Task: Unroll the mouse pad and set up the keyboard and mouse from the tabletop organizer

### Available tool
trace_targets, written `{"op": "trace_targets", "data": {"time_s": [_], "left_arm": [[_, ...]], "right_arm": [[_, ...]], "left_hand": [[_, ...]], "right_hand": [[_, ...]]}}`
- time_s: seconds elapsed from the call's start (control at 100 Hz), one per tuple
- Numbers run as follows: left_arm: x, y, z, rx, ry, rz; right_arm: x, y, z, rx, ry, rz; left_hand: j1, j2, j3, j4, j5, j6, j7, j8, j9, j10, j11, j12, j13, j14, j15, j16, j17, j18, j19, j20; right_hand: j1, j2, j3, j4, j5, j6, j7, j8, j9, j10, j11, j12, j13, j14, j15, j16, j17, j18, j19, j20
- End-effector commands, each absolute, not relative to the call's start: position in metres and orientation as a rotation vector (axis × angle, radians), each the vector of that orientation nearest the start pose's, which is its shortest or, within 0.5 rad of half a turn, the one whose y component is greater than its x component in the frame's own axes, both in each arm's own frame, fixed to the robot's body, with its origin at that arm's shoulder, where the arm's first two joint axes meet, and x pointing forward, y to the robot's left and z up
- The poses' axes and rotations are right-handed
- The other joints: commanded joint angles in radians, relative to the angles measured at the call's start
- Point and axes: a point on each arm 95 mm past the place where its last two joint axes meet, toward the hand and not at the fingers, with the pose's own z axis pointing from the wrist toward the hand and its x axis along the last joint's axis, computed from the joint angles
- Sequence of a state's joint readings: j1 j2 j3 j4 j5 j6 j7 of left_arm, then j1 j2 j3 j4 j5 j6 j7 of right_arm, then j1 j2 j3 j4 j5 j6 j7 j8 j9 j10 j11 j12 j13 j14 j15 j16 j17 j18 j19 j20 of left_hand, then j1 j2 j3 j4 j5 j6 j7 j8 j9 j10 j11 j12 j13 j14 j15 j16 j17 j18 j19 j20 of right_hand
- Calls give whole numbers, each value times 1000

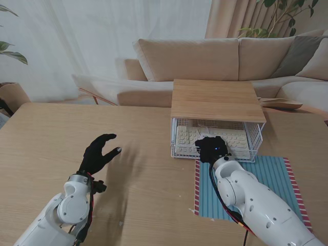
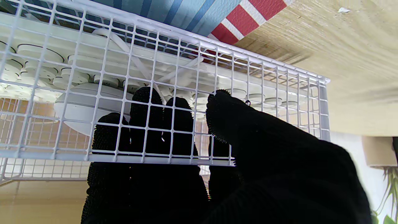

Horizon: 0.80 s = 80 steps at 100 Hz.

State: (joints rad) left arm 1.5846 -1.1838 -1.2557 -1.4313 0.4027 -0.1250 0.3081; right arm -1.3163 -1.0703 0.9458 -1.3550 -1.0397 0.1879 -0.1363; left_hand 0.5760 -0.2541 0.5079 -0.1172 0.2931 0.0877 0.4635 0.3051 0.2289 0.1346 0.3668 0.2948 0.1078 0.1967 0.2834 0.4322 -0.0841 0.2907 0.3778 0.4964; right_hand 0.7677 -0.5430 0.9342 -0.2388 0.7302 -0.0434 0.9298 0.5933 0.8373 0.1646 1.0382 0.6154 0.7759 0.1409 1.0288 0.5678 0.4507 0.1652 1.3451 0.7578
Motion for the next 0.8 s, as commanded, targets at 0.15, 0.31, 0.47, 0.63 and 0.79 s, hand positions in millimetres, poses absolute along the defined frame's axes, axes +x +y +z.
{"op": "trace_targets", "data": {"time_s": [0.15, 0.31, 0.47, 0.63, 0.79], "left_arm": [[399, 24, -362, -1725, 819, -1874], [399, 24, -362, -1726, 819, -1872], [400, 25, -363, -1724, 820, -1869], [400, 25, -362, -1721, 815, -1871], [400, 26, -362, -1721, 812, -1872]], "right_arm": [[437, 13, -352, 1094, 1522, 1285], [432, 13, -352, 1096, 1525, 1289], [426, 13, -355, 1104, 1526, 1293], [419, 15, -357, 1125, 1516, 1302], [413, 18, -357, 1138, 1522, 1304]], "left_hand": [[-14, 17, -29, 44, 12, 1, -10, -8, -21, 10, 2, -2, -29, -13, -20, 15, -8, 2, -36, 30], [-15, 17, -29, 44, 12, 1, -10, -8, -21, 9, 2, -2, -30, -13, -20, 15, -9, 2, -37, 31], [-15, 18, -29, 44, 14, 2, -10, -8, -21, 10, 2, -2, -29, -13, -20, 16, -7, 2, -37, 32], [-13, 18, -27, 45, 15, 4, -10, -8, -21, 8, 3, -2, -29, -14, -20, 16, -7, 2, -37, 33], [-15, 18, -28, 44, 16, 4, -10, -8, -21, 10, 3, -2, -29, -15, -20, 16, -8, 2, -38, 34]], "right_hand": [[105, 11, 126, -11, 99, -97, 37, 84, 2, 36, 40, 25, 78, 31, 196, 98, -13, -4, 52, 36], [102, 11, 129, -12, 102, -104, 28, 98, 4, 34, 40, 29, 78, 28, 195, 101, -13, -6, 50, 39], [99, 13, 130, -13, 103, -106, 22, 107, 4, 31, 39, 31, 79, 25, 194, 103, -13, -9, 49, 41], [100, 11, 129, -12, 98, -97, 18, 114, 4, 32, 38, 34, 81, 25, 195, 105, -13, -9, 48, 43], [101, 9, 131, -10, 96, -89, 16, 116, 6, 35, 38, 37, 83, 27, 197, 108, -10, -10, 51, 47]]}}
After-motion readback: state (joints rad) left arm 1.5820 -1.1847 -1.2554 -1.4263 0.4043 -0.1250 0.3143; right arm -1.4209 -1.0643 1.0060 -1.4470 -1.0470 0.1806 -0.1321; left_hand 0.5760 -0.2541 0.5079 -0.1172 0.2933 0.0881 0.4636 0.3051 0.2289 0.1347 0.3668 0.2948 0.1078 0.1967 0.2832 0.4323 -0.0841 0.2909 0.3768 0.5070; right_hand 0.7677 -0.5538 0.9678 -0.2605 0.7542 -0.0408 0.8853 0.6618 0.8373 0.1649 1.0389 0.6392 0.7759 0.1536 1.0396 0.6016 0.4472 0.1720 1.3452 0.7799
